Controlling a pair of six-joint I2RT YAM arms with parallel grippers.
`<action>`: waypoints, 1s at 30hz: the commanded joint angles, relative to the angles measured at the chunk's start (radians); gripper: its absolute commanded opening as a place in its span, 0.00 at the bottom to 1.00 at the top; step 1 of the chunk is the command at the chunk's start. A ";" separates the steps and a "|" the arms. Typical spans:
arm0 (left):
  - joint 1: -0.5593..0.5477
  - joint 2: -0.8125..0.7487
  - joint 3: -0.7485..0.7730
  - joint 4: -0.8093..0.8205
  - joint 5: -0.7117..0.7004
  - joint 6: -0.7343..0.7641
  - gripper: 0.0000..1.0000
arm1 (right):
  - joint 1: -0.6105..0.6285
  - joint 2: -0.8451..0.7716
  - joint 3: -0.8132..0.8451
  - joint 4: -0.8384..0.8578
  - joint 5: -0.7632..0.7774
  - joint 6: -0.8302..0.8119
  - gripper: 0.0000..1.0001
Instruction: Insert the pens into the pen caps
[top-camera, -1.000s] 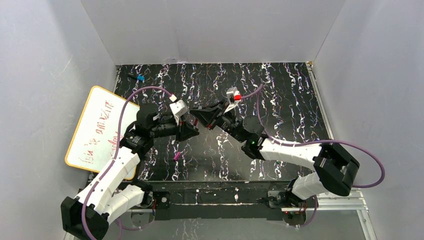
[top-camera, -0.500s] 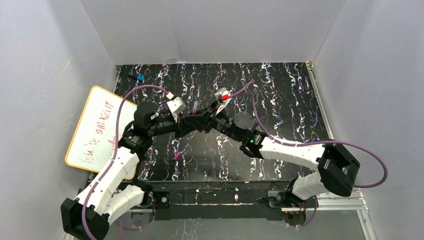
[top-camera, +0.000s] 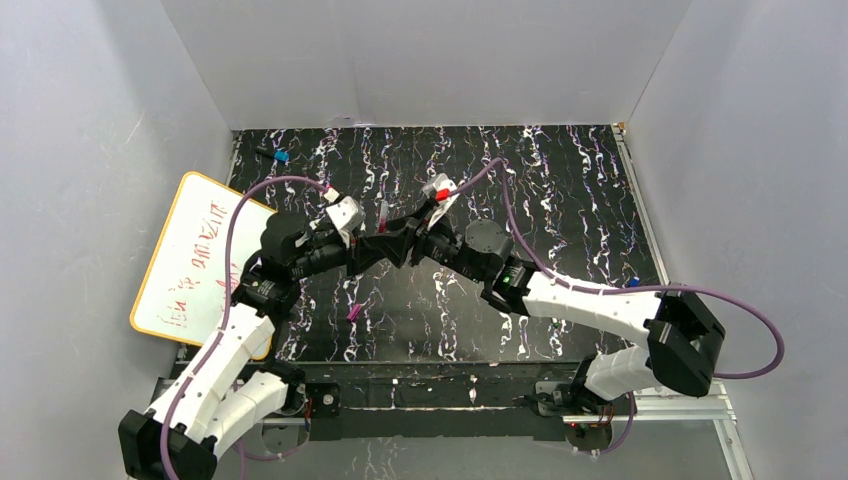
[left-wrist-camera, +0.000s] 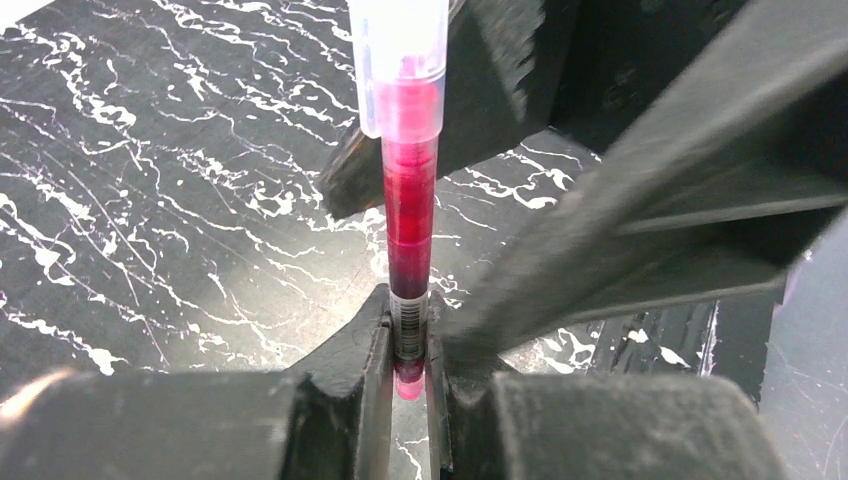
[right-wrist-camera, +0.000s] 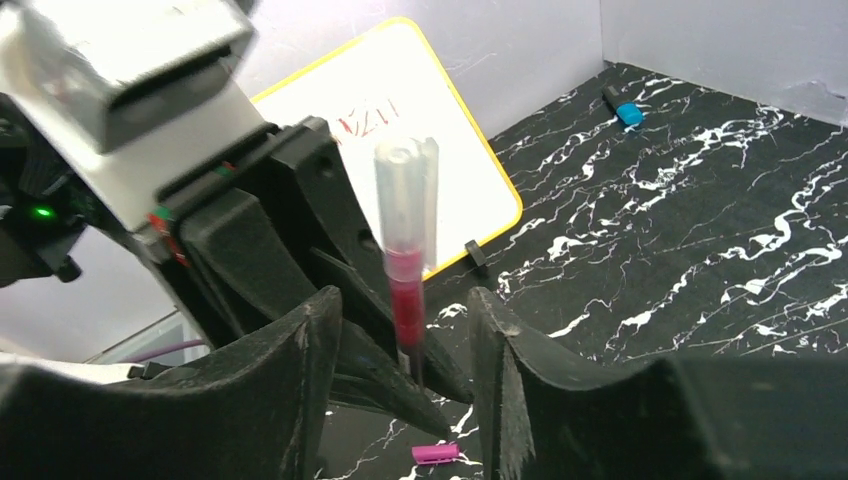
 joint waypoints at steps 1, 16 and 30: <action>0.006 -0.010 -0.021 0.039 -0.039 -0.008 0.00 | 0.020 -0.065 0.066 0.000 -0.028 -0.026 0.59; 0.006 0.234 0.090 -0.080 -0.247 -0.018 0.00 | 0.006 -0.437 -0.011 -0.179 0.325 -0.225 0.69; 0.012 0.723 0.464 -0.338 -0.652 -0.194 0.00 | 0.007 -0.747 -0.117 -0.356 0.398 -0.258 0.69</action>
